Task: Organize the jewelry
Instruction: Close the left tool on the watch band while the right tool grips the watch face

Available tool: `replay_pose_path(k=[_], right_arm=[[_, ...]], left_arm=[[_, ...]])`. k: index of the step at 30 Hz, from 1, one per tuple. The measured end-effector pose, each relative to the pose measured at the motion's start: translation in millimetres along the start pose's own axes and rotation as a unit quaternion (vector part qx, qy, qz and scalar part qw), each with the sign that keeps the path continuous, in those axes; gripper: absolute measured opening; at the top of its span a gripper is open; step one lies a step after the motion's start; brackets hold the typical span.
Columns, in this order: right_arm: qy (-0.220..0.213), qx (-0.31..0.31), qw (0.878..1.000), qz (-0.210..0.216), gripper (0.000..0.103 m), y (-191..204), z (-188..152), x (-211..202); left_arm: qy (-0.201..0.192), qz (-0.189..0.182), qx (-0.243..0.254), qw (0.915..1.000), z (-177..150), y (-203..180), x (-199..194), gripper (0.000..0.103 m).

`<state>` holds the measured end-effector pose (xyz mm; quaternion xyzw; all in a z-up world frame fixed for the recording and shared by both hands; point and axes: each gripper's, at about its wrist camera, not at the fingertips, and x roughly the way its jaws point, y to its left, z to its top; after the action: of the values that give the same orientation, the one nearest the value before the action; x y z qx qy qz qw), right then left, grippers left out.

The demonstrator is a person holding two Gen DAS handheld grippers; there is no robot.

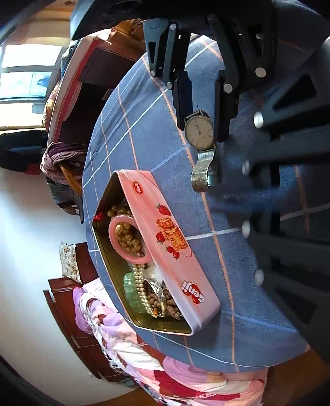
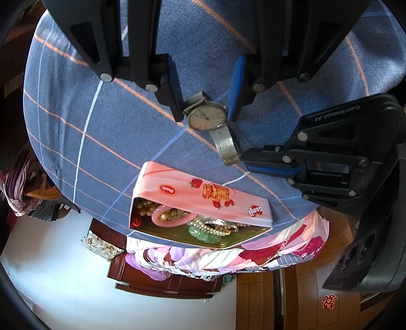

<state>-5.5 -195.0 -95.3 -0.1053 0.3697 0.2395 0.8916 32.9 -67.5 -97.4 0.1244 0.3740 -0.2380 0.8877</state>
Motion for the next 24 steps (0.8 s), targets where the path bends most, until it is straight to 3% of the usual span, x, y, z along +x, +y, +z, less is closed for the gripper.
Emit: replay_pose_path(k=[2, 3, 7, 12, 13, 14, 17, 24], right_arm=[[0.000, 0.002, 1.000, 0.000, 0.038, -1, 0, 0], [0.000, 0.003, 1.000, 0.000, 0.038, -2, 0, 0], [0.000, 0.001, 1.000, -0.003, 0.038, 0, 1, 0], [0.002, -0.013, 1.000, -0.013, 0.038, 6, 3, 2], [0.002, -0.015, 1.000, -0.014, 0.038, 7, 4, 3], [0.003, -0.019, 1.000, -0.016, 0.038, 8, 4, 3], [0.003, -0.029, 0.999, -0.022, 0.038, 11, 4, 4], [0.001, -0.021, 1.000, -0.016, 0.038, 8, 4, 5]], left_arm=[[-0.013, 0.002, -0.012, 0.9998, 0, 3, -6, 0.053], [-0.022, 0.004, -0.018, 0.9996, 1, 5, -9, 0.056], [-0.037, -0.003, -0.033, 0.9988, 7, 9, -15, 0.056], [-0.006, -0.007, -0.007, 0.9999, 13, -2, 4, 0.056], [0.001, -0.010, -0.008, 0.9999, 12, -2, 8, 0.054], [0.007, -0.021, -0.009, 0.9997, 11, -1, 12, 0.043], [0.009, -0.043, -0.008, 0.9990, 11, 0, 12, 0.024], [0.004, -0.032, 0.002, 0.9995, 9, -6, 8, 0.022]])
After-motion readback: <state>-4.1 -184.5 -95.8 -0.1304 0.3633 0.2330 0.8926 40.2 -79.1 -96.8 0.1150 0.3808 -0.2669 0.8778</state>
